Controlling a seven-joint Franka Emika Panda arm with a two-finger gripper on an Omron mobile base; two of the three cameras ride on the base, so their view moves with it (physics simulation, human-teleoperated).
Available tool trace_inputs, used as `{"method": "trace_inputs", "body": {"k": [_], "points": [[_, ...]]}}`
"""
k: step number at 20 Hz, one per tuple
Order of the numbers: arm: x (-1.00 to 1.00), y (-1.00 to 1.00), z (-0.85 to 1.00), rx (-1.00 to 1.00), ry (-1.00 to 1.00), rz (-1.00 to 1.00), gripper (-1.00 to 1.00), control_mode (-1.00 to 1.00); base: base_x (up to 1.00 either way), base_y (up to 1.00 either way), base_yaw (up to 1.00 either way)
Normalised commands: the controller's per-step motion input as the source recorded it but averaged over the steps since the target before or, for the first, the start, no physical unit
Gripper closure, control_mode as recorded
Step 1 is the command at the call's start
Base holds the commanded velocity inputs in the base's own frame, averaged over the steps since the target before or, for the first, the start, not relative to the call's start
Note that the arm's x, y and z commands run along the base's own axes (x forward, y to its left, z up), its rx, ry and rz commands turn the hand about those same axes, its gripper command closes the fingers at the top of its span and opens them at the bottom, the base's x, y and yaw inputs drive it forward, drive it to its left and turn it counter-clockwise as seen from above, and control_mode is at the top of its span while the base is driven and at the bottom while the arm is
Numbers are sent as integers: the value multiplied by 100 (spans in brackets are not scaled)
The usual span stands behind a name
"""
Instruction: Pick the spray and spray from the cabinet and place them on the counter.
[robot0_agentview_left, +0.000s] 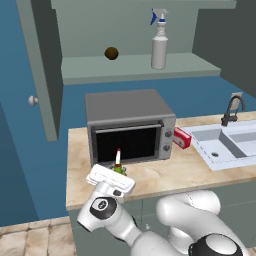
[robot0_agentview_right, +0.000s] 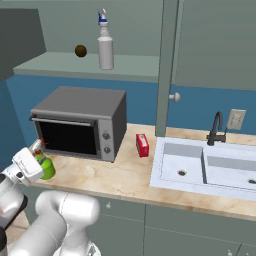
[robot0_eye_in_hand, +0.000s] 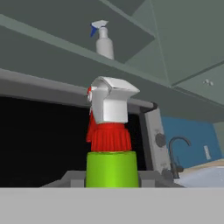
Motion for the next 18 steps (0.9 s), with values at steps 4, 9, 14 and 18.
{"method": "trace_inputs", "body": {"k": [4,9,14,18], "points": [[23,4,-24,1,0,-2,100,-100,0,0,0],[25,2,-21,3,0,-2,100,-100,0,0,0],[26,3,-20,6,0,-2,100,-100,0,0,0],[22,1,-22,6,0,-1,100,-100,0,0,0]]}}
